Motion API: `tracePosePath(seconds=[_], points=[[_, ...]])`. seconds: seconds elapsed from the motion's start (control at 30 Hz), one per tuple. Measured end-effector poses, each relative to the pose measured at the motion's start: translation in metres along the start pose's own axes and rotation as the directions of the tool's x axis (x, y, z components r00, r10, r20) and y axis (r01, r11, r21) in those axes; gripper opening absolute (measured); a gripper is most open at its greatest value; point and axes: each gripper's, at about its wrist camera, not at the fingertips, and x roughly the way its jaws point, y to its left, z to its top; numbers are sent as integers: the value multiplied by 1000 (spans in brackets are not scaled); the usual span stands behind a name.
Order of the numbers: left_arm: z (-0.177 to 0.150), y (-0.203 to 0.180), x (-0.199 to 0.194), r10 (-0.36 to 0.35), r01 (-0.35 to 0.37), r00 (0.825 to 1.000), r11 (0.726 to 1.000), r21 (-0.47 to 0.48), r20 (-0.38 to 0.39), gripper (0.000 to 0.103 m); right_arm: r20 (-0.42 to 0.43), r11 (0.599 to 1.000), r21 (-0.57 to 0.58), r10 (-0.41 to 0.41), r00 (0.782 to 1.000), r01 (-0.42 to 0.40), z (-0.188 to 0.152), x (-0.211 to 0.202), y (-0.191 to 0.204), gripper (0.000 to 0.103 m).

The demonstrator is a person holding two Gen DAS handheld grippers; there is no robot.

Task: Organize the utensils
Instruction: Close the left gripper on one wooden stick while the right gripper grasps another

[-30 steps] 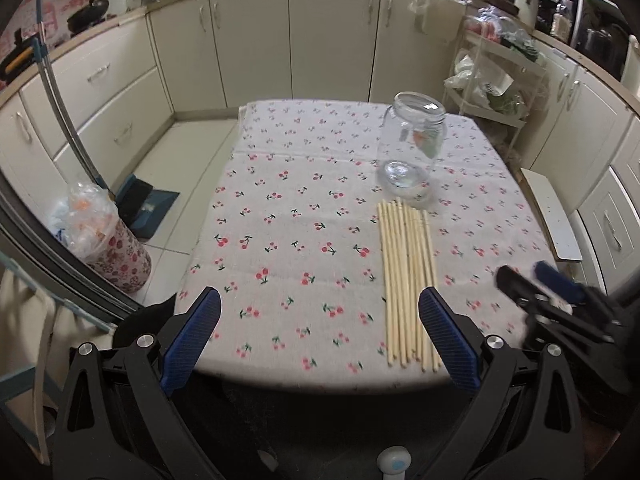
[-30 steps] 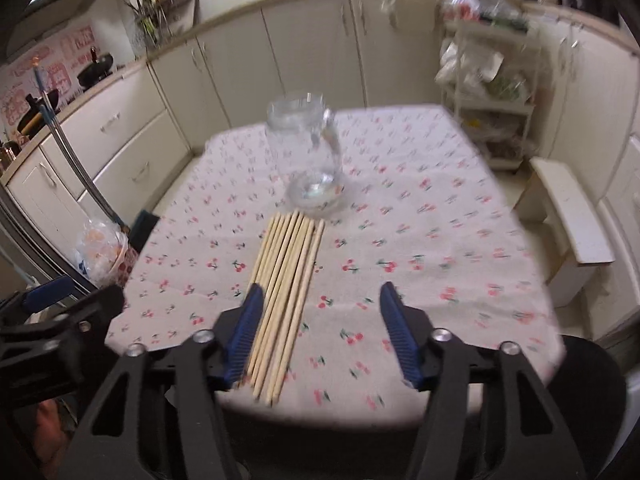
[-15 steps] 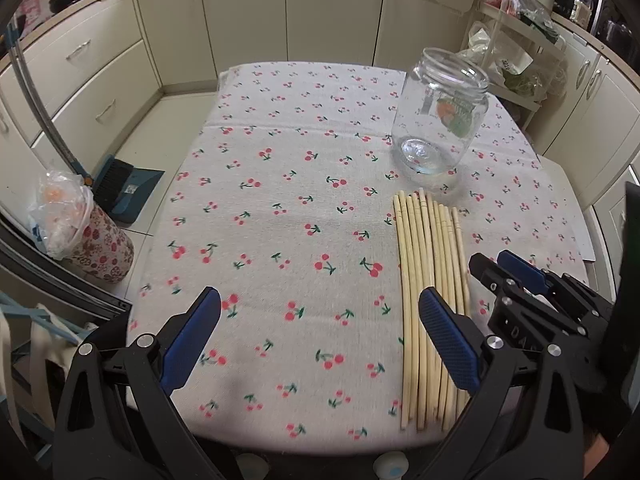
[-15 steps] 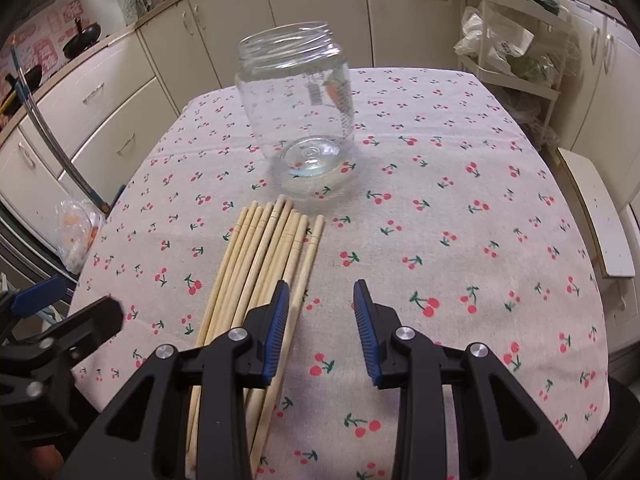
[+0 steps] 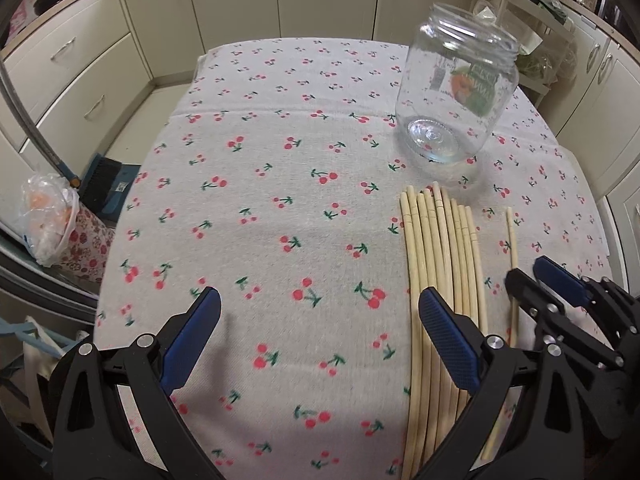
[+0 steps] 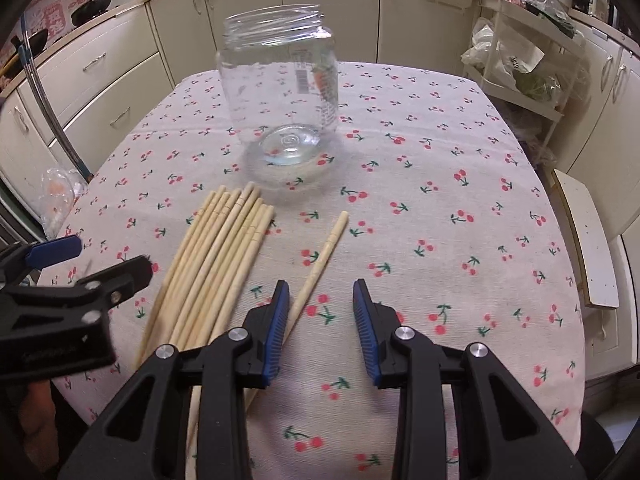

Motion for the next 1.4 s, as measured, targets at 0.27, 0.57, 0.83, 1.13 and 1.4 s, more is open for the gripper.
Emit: tracePosePath(seconds=[0.27, 0.57, 0.83, 1.13, 1.4], points=[[9, -9, 19, 24, -24, 1000, 1000, 18, -6, 95, 16, 999, -13, 29, 999, -29, 2, 3, 1, 33], [14, -4, 25, 40, -40, 999, 999, 23, -8, 95, 13, 998, -4, 58, 998, -58, 5, 4, 0, 33], [23, -18, 25, 15, -17, 1000, 998, 57, 23, 65, -4, 994, 0, 108, 994, -108, 6, 5, 0, 11], [25, -19, 19, -57, 57, 998, 995, 80, 1, 21, -45, 991, 28, 131, 990, -130, 9, 5, -8, 11], [36, -20, 24, -105, 109, 993, 989, 95, -45, 7, -54, 992, -8, 128, 990, -128, 14, 8, -1, 7]])
